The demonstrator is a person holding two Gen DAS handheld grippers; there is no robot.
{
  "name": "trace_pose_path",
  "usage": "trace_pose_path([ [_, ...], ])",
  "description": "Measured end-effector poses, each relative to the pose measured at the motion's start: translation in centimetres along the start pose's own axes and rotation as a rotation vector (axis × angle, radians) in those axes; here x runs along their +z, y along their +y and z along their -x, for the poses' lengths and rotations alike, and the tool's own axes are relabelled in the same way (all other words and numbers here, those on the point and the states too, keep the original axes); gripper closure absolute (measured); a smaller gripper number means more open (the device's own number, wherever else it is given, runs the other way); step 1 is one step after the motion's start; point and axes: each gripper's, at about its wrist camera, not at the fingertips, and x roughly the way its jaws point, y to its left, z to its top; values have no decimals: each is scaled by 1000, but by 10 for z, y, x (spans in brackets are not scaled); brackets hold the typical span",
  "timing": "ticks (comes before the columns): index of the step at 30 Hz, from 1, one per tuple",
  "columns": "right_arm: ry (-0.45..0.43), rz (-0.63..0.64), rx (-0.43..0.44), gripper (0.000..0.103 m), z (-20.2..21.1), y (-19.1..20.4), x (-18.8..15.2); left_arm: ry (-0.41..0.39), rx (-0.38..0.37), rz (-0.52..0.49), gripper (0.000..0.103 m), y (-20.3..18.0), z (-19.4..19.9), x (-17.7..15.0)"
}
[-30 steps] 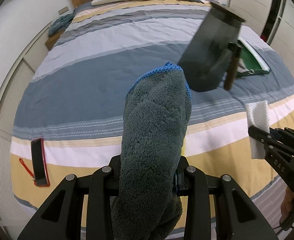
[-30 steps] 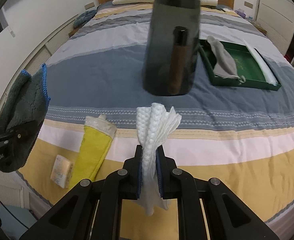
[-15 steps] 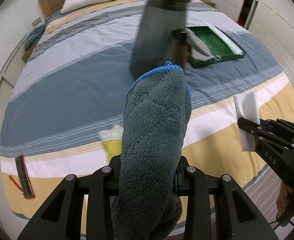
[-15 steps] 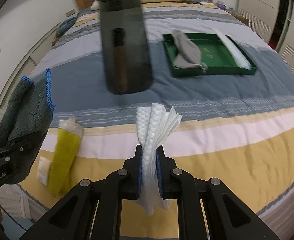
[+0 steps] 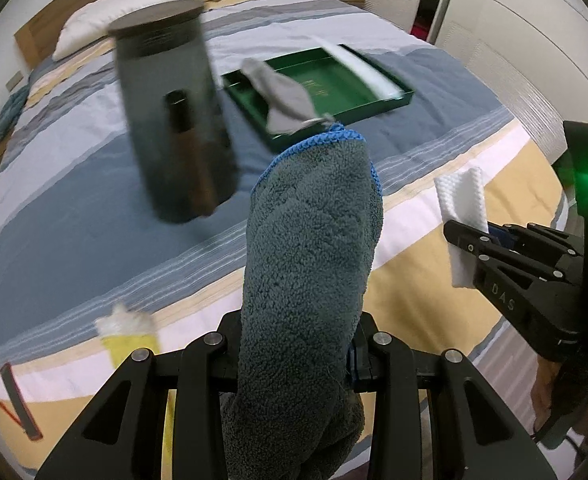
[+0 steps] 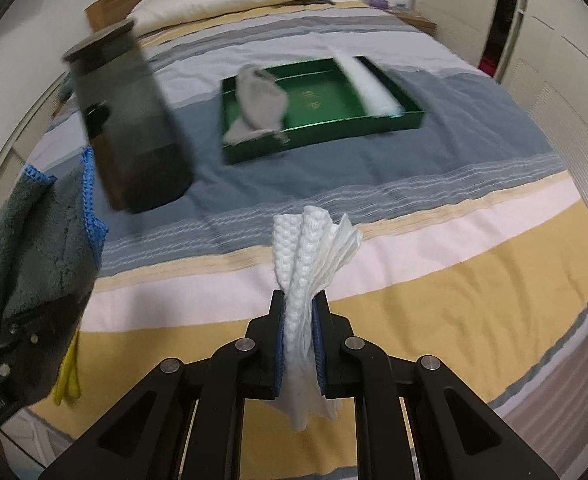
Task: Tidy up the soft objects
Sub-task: 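Carry the towel and cloth with both tools over the green tray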
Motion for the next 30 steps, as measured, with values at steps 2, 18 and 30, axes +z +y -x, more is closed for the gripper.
trace_pose_path([
  [2,-12,-10,-15,91,0,-10,4,-5,-2,-7,73,-7,-4,8],
  [18,-40,-30,-80,91,-20,-56,26,-17,-36,7,73,-46,-42,64],
  [30,-59,-9,-83,91,-39,-77,51,-4,-36,35,73,-60,-65,85],
])
